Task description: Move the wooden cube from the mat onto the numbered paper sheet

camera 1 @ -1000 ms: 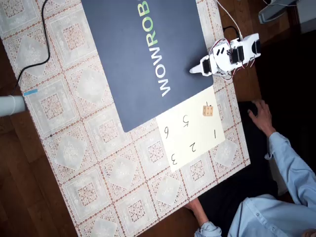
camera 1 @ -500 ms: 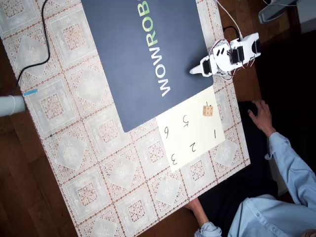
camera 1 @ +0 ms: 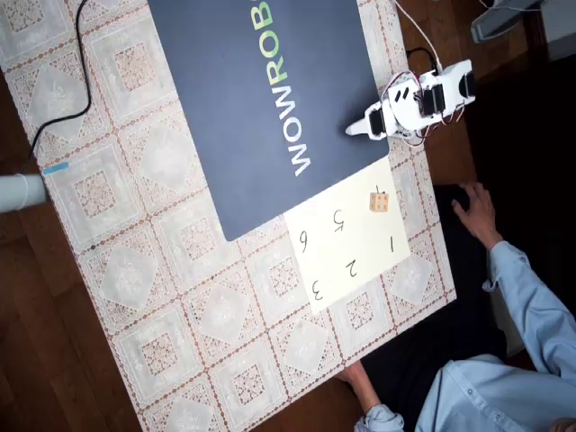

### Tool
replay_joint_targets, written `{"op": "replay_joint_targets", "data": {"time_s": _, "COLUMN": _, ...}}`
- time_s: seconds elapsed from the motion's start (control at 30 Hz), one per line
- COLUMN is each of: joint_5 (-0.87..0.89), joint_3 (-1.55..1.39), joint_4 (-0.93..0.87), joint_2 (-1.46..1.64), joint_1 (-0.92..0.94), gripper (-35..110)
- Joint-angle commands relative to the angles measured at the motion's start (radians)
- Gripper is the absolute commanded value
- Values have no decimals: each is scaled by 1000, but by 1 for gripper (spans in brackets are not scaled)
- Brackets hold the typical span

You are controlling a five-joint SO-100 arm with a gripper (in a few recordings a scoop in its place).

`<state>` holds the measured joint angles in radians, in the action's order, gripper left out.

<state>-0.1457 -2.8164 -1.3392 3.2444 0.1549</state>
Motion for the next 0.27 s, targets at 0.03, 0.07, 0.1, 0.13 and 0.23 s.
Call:
{"op": "replay_joint_targets", "data": {"time_s": 0.03, "joint_5": -11, "joint_3": -8, "joint_4": 9, "joint_2": 9, "joint_1": 11, "gripper": 0}}
{"op": "replay_joint_targets", "data": {"time_s": 0.07, "joint_5": -11, "joint_3": -8, "joint_4": 9, "joint_2": 9, "joint_1": 11, "gripper": 0}}
{"op": "replay_joint_targets", "data": {"time_s": 0.1, "joint_5": -11, "joint_3": -8, "joint_4": 9, "joint_2": 9, "joint_1": 11, "gripper": 0}}
{"op": "replay_joint_targets", "data": {"time_s": 0.13, "joint_5": -11, "joint_3": -8, "joint_4": 9, "joint_2": 9, "joint_1": 11, "gripper": 1}}
{"op": "replay_joint_targets", "data": {"time_s": 0.23, "joint_5": -11, "joint_3": -8, "joint_4": 9, "joint_2": 9, "joint_1": 11, "gripper": 0}}
